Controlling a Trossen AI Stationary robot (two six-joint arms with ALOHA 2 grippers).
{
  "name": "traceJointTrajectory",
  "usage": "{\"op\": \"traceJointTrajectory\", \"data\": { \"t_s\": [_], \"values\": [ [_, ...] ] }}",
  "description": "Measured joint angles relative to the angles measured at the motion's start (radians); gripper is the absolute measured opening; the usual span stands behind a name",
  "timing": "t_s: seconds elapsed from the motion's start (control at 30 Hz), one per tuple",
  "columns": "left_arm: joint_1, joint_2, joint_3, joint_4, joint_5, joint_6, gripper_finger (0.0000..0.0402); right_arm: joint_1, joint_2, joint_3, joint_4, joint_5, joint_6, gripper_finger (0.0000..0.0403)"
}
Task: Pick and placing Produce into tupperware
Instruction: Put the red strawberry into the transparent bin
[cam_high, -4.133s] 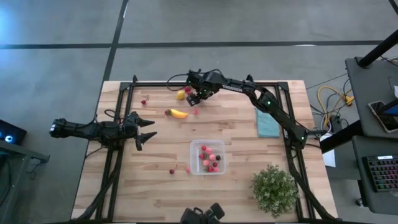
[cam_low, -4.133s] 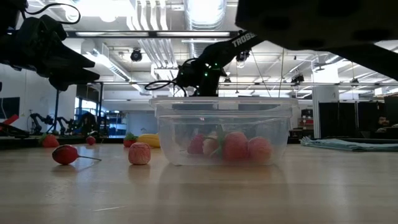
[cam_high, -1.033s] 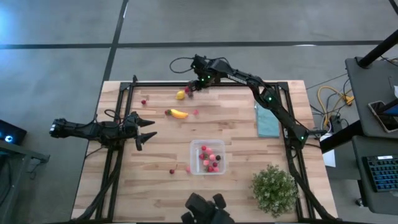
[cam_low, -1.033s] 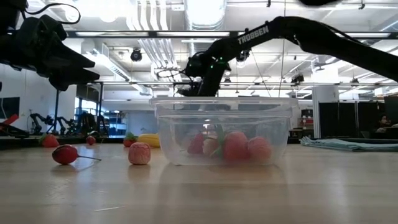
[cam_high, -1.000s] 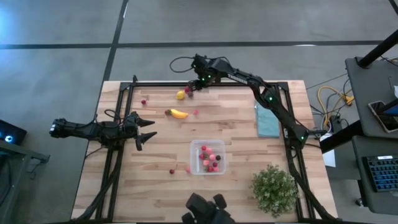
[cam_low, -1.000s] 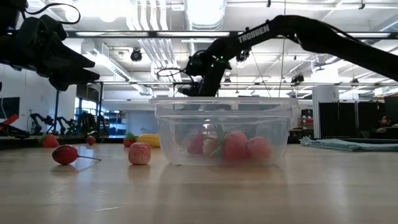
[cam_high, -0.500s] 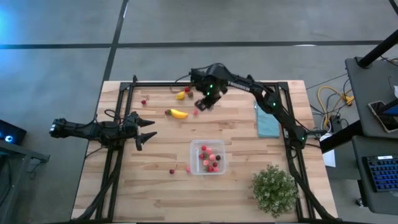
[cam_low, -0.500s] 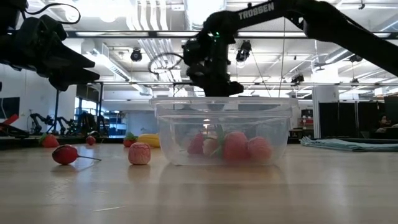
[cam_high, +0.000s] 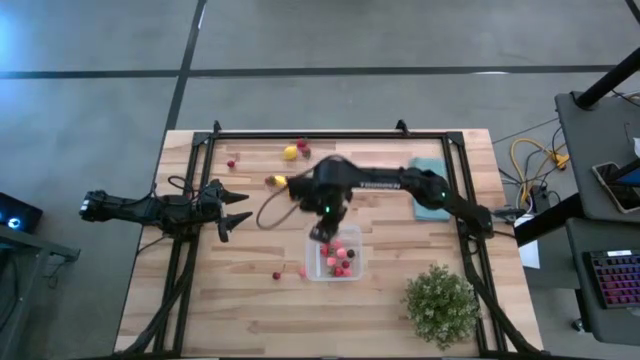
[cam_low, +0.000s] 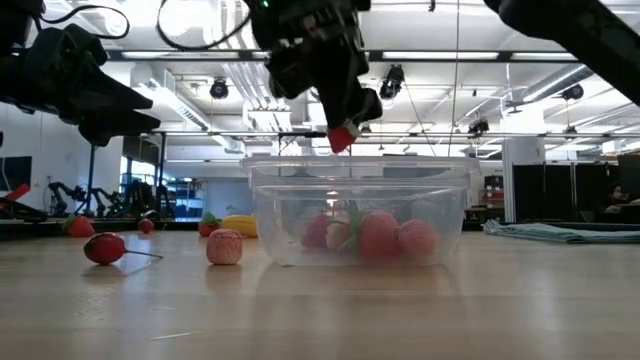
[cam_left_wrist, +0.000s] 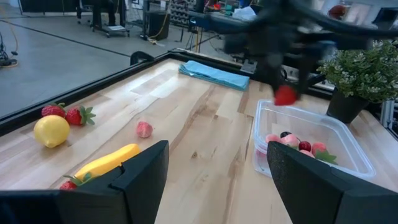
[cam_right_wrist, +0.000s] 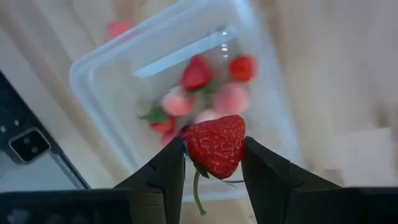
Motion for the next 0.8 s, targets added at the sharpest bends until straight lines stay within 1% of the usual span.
{"op": "traceJointTrajectory", "data": {
  "t_s": [0.23, 0.3, 0.37, 0.47, 0.6, 0.73, 0.8],
  "values": [
    [0.000, 0.000, 0.000, 0.000, 0.000, 0.000, 0.0258, 0.103, 0.019, -0.027, 0.015, -0.002, 0.075, 0.0132],
    [0.000, 0.000, 0.000, 0.001, 0.000, 0.000, 0.0258, 0.116, 0.037, -0.043, 0.050, 0.031, 0.118, 0.0140],
    [0.000, 0.000, 0.000, 0.001, 0.000, 0.000, 0.0258, 0.122, 0.042, -0.069, 0.086, 0.060, 0.148, 0.0158],
    [0.000, 0.000, 0.000, 0.001, 0.000, 0.000, 0.0258, 0.129, 0.041, -0.097, 0.150, 0.066, 0.198, 0.0195],
    [0.000, 0.000, 0.000, 0.001, 0.000, 0.000, 0.0258, 0.137, 0.030, -0.098, 0.149, 0.096, 0.222, 0.0237],
    [0.000, 0.000, 0.000, 0.001, 0.000, 0.000, 0.0258, 0.140, 0.002, -0.084, 0.167, 0.105, 0.219, 0.0256],
    [0.000, 0.000, 0.000, 0.001, 0.000, 0.000, 0.0258, 0.144, -0.019, -0.078, 0.176, 0.142, 0.213, 0.0257]
  ]
}}
